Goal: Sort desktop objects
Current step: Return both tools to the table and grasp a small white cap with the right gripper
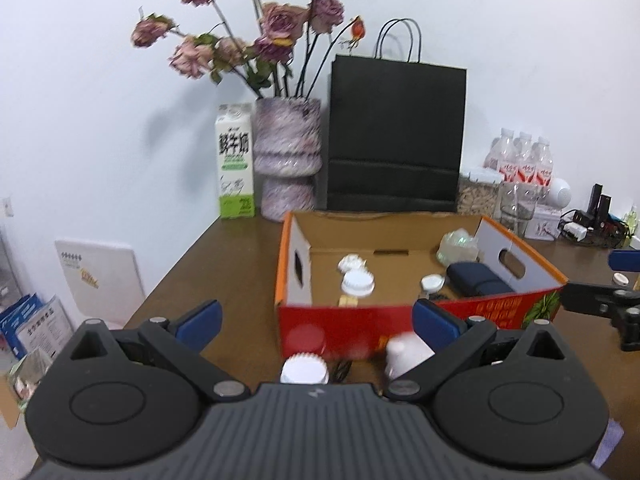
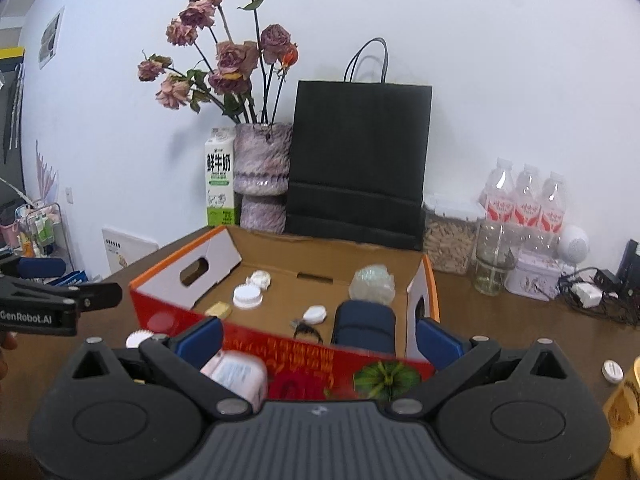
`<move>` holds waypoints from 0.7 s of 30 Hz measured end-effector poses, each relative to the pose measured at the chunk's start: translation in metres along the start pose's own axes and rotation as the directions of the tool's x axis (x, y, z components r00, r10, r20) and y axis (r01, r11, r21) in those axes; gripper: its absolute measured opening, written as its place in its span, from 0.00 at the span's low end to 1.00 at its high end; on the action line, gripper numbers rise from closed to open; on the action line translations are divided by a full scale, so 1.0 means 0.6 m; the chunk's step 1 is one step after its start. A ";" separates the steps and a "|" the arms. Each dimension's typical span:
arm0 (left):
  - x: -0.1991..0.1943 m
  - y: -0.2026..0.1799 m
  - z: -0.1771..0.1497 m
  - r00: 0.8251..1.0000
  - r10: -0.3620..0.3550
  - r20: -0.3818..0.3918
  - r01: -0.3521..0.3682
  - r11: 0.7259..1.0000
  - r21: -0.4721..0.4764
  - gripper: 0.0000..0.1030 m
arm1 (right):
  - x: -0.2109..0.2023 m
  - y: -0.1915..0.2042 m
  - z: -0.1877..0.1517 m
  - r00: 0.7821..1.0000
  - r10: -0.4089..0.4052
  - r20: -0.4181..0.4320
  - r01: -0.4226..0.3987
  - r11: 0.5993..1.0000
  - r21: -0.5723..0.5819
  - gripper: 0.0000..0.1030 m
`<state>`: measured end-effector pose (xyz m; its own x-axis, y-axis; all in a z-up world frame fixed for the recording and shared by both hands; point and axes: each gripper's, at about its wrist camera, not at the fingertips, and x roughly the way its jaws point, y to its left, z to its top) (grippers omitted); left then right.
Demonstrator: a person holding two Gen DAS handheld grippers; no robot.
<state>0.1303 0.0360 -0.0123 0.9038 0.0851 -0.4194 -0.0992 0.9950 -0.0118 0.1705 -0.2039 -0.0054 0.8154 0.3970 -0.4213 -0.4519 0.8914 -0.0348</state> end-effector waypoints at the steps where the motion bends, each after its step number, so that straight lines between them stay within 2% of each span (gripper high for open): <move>1: -0.004 0.003 -0.005 1.000 0.002 -0.006 -0.002 1.000 -0.004 1.00 | -0.005 0.001 -0.007 1.000 0.000 -0.003 0.000 1.000 0.002 1.00; 8: -0.031 0.024 -0.045 0.999 0.020 -0.043 -0.021 1.000 -0.018 1.00 | -0.029 -0.001 -0.056 0.999 -0.014 -0.053 0.015 1.000 0.021 1.00; 14: -0.047 0.047 -0.066 0.997 0.039 -0.064 -0.042 0.998 -0.053 1.00 | -0.014 -0.005 -0.102 0.989 -0.028 -0.144 0.032 0.999 0.022 0.98; 17: -0.053 0.056 -0.074 0.996 0.044 -0.072 -0.049 0.997 -0.066 1.00 | -0.002 -0.002 -0.118 0.984 -0.019 -0.175 0.021 1.000 0.011 0.94; 21: -0.055 0.064 -0.079 0.995 0.053 -0.080 -0.059 0.995 -0.075 1.00 | 0.019 0.002 -0.123 0.982 -0.026 -0.189 0.025 1.000 -0.008 0.80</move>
<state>0.0770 0.0688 -0.0418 0.8611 0.1328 -0.4908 -0.1831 0.9815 -0.0556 0.1526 -0.2147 -0.0771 0.7440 0.3254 -0.5837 -0.4345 0.8991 -0.0526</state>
